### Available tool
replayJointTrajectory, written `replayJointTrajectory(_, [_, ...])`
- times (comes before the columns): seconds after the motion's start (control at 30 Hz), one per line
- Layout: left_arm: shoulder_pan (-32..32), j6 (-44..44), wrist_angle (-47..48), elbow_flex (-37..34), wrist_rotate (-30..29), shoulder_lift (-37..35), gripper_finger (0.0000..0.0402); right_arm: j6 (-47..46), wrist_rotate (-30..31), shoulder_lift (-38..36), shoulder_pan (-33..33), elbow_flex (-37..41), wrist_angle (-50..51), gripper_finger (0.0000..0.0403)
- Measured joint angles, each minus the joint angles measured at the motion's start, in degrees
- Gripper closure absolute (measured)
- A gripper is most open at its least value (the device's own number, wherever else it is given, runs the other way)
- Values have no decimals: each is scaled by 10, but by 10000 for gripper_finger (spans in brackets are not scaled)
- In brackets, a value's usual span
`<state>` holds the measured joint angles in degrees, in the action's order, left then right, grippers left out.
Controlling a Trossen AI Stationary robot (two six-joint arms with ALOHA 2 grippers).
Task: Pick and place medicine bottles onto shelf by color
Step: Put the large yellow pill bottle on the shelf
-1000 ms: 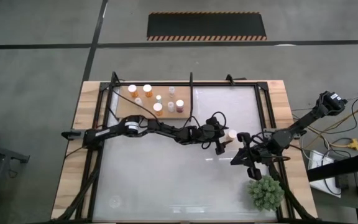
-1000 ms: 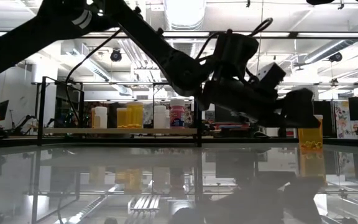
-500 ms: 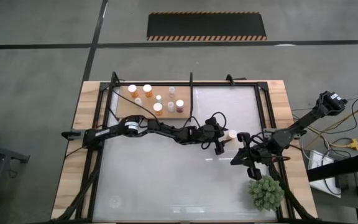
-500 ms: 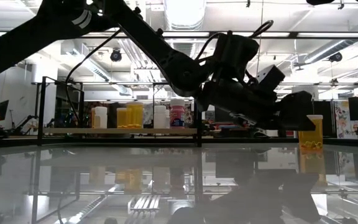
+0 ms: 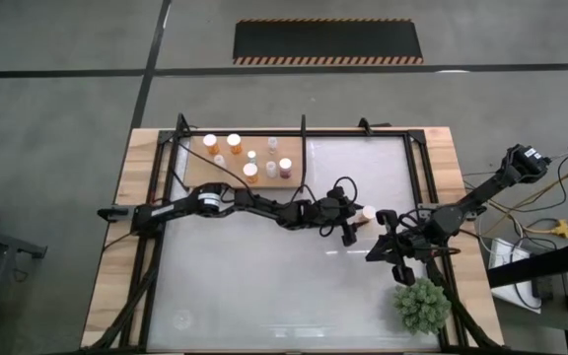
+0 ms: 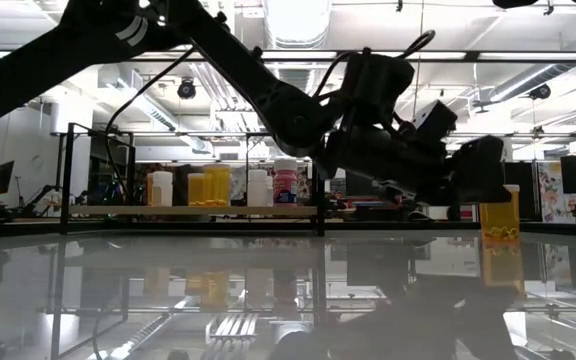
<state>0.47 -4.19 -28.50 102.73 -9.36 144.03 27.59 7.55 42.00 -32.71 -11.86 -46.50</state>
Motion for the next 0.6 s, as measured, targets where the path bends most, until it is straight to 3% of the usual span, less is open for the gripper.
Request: replayJointTrajectory(0.6, [7, 1, -77, 16, 12, 29, 185, -6, 1, -2, 0, 0, 0, 394])
